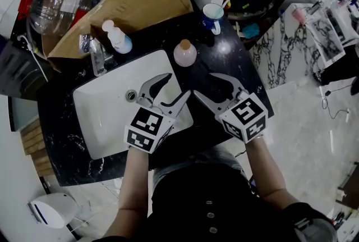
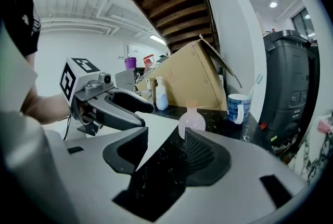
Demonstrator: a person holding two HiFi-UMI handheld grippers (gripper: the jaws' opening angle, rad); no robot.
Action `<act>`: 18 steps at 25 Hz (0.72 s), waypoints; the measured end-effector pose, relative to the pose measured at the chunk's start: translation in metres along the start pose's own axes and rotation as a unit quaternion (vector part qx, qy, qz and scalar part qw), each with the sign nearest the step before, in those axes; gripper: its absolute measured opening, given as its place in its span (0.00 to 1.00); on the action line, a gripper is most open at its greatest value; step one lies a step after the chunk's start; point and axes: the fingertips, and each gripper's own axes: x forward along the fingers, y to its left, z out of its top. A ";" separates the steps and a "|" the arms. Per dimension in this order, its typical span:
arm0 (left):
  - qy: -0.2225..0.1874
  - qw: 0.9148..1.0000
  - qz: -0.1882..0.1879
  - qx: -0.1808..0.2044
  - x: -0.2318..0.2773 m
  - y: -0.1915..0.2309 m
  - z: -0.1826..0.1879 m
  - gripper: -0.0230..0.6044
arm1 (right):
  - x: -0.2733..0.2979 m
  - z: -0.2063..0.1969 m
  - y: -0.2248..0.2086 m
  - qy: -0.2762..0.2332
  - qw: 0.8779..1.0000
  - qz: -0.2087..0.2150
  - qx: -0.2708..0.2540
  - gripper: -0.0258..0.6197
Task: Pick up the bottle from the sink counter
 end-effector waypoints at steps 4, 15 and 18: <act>0.003 1.000 0.004 -0.001 0.009 0.016 -0.003 0.48 | 0.010 -0.003 -0.008 0.015 1.000 -0.003 -0.003 0.38; 0.035 0.997 -0.022 0.072 0.032 0.045 -0.011 0.54 | 0.037 -0.014 -0.037 0.064 0.997 -0.010 -0.037 0.45; 0.044 0.995 -0.032 0.085 0.039 0.050 -0.013 0.54 | 0.045 -0.016 -0.042 0.074 0.996 -0.007 -0.039 0.47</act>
